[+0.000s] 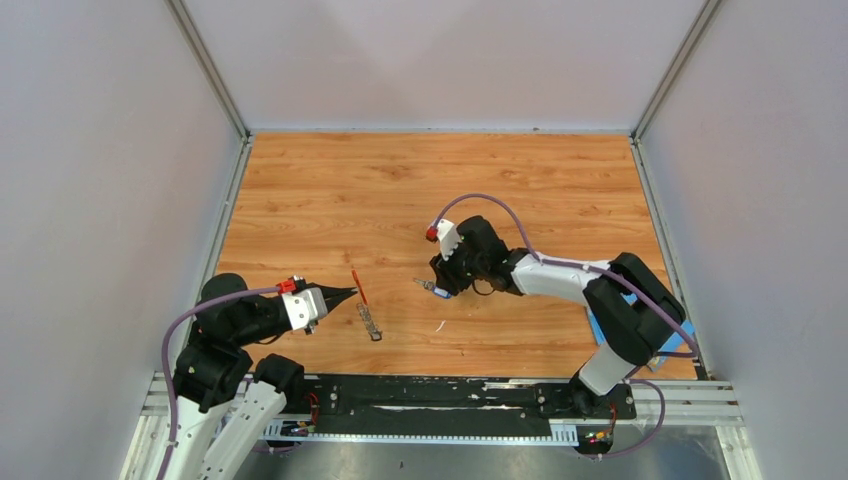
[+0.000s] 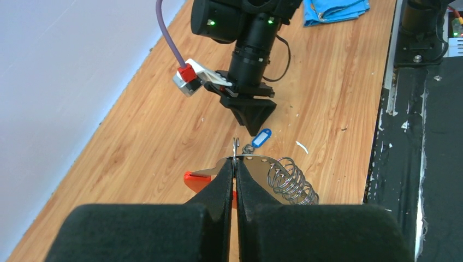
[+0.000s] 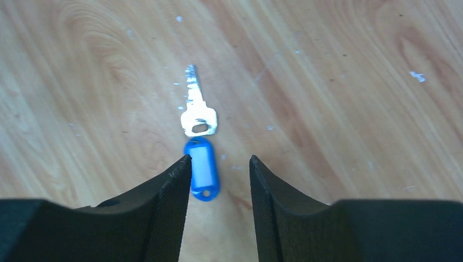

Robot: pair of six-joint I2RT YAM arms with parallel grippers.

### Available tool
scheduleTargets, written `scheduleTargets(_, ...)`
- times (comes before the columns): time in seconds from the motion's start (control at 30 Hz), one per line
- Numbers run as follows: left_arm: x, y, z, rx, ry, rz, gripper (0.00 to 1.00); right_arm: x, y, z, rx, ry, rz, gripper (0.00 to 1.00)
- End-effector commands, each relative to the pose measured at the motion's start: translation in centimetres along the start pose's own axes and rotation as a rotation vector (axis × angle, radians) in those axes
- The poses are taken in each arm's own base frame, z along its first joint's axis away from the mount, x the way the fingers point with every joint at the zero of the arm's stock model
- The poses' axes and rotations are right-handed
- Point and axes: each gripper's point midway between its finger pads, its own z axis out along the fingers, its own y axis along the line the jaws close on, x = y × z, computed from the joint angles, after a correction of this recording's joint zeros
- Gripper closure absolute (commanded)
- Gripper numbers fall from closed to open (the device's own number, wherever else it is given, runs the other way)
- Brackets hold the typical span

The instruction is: Put the keys on the keyring

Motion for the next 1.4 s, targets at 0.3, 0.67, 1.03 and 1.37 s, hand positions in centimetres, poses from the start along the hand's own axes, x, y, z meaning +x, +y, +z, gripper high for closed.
scheduleTargets(0.3,-0.6,0.4,0.1,-0.004,-0.018,0.037,1.00,4.7,2.2,1.2,-0.181,0.087,-0.007,0.68)
scheduleTargets(0.67,-0.4,0.7,0.2,-0.011,-0.017,0.050,1.00,7.6,8.8,0.2,-0.250,0.163,0.045,0.75)
scheduleTargets(1.03,-0.9,0.7,0.1,-0.011,-0.030,0.062,1.00,2.9,6.1,-1.5,-0.224,0.033,-0.070,0.62)
scheduleTargets(1.37,-1.3,0.9,0.2,-0.015,-0.033,0.062,1.00,3.3,6.4,1.8,-0.232,0.002,-0.255,0.66)
